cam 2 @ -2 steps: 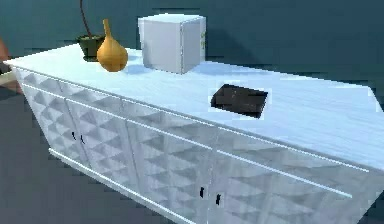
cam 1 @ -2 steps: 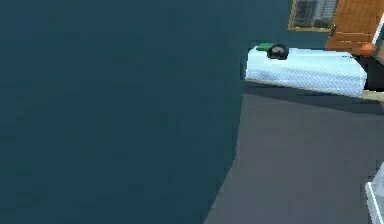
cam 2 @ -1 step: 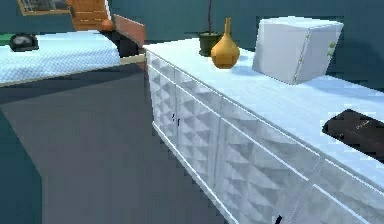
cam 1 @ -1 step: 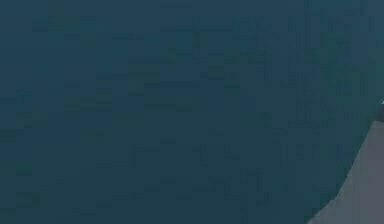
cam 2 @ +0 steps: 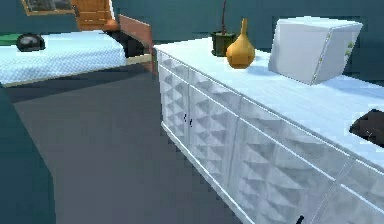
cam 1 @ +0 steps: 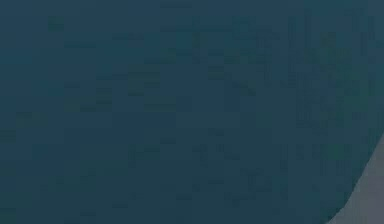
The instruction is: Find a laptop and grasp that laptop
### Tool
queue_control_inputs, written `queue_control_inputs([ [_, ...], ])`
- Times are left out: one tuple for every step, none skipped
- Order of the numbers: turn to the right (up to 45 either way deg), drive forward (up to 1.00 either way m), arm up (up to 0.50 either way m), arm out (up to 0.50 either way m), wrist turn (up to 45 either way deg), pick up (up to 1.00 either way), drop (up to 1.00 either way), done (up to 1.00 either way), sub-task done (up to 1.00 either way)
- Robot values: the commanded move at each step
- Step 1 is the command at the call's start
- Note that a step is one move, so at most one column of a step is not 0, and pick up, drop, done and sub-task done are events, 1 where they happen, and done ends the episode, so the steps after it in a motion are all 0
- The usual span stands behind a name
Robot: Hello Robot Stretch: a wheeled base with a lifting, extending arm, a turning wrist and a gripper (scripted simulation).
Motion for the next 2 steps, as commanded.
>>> queue_control_inputs([
  [45.0, 0.00, 0.00, 0.00, 0.0, 0.00, 0.00, 0.00, 0.00],
  [9.0, 0.00, 0.00, 0.00, 0.0, 0.00, 0.00, 0.00, 0.00],
])
